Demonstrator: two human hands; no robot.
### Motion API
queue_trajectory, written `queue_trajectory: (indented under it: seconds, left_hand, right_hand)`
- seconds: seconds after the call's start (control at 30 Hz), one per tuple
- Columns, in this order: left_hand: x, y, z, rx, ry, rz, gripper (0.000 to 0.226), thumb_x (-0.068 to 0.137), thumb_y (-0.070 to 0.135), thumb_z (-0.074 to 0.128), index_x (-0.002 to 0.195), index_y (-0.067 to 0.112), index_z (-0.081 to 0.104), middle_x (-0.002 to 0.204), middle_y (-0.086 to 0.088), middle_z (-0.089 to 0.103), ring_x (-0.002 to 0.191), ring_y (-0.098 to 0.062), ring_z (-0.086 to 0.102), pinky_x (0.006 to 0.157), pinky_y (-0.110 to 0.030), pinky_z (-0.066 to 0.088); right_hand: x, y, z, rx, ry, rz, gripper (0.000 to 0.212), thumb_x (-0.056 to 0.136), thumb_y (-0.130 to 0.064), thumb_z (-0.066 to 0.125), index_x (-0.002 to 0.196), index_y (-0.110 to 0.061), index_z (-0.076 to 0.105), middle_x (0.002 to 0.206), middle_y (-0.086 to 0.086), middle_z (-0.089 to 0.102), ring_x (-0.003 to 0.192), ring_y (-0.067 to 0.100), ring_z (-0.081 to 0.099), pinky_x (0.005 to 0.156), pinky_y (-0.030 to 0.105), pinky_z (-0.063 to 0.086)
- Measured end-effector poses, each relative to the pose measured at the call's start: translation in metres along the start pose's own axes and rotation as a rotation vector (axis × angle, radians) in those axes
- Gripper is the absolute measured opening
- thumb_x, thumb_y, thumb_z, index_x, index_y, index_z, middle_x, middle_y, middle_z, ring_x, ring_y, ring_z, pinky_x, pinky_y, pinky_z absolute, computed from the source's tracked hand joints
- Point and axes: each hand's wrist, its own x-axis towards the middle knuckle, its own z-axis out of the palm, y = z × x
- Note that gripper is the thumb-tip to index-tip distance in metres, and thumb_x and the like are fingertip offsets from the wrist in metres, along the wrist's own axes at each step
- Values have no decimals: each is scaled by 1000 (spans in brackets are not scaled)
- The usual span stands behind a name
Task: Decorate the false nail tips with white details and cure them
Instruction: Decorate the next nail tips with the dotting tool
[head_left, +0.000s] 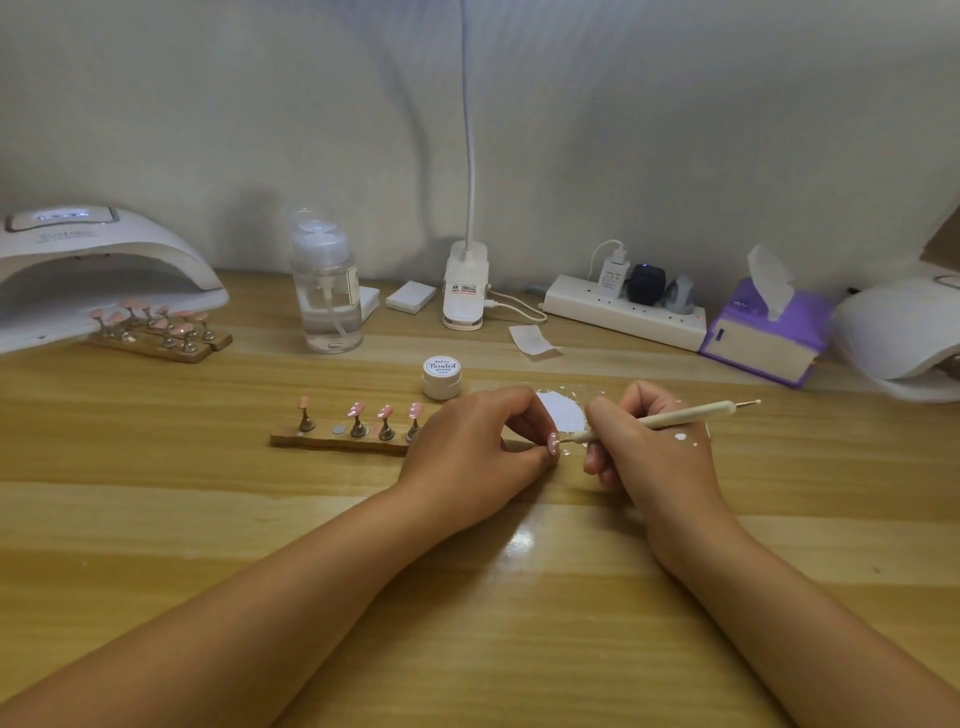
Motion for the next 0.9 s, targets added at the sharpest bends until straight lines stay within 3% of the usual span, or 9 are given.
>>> queue_trajectory:
  seconds: [0.5,0.9]
  left_hand:
    - [0,0,0,-9,4,13,9,82,30,73,79,34,65,88,22,71,64,14,54,60,-21,35]
    - [-1,2,-1,0,-3,15,11,82,31,73,78,36,64,88,22,71,63,17,53,57,-15,31]
  right_hand:
    - [1,3,0,4,-21,-11,32,78,-6,62,56,-17,42,44,10,57,38,10,48,39,16,38]
    - [2,2,-3,10,-27,-19,48,80,-1,55,42,-22,35,38,6,41,33,12,36,35,15,26]
